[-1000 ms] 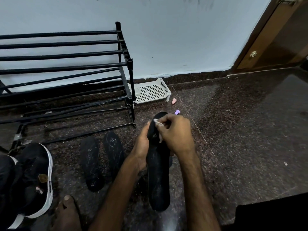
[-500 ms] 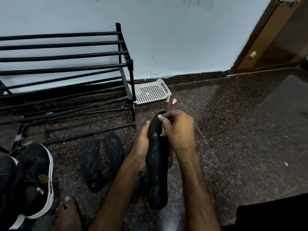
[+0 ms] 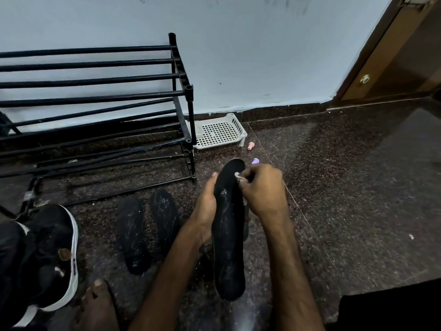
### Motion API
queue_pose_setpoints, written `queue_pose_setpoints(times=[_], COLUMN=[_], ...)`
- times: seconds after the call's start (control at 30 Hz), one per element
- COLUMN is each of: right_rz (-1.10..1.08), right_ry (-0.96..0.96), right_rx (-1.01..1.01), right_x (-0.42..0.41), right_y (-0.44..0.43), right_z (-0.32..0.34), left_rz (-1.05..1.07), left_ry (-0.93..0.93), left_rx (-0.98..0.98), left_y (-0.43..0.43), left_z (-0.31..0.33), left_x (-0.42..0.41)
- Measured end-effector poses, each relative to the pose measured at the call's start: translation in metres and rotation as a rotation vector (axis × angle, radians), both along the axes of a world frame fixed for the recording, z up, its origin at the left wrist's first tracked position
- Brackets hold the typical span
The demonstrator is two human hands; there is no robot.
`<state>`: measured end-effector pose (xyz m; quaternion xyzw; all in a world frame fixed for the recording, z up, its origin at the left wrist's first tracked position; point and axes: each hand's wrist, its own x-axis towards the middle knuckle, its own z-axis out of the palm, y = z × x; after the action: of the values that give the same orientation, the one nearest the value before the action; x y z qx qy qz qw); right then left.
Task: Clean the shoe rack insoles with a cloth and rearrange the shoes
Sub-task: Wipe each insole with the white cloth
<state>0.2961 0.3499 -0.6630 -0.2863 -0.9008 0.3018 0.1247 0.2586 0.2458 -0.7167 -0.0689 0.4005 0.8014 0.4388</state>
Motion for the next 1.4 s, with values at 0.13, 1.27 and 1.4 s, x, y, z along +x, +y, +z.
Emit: queue_pose_setpoints(times=[0.13, 1.27, 1.4], right_rz=[0.128, -0.093, 0.159], right_ry=[0.085, 0.109, -0.016], right_rx=[-0.111, -0.02, -0.155], right_x=[-0.005, -0.003, 0.0], right_y=[-0.015, 0.003, 0.0], right_z=[0.005, 0.0, 0.003], left_rz=[-0.008, -0.066, -0.034], left_ry=[0.029, -0.013, -0.005], left_rx=[0.024, 0.095, 0.088], left_y=[0.001, -0.003, 0.0], left_z=[-0.002, -0.001, -0.003], left_x=[0.002, -0.001, 0.0])
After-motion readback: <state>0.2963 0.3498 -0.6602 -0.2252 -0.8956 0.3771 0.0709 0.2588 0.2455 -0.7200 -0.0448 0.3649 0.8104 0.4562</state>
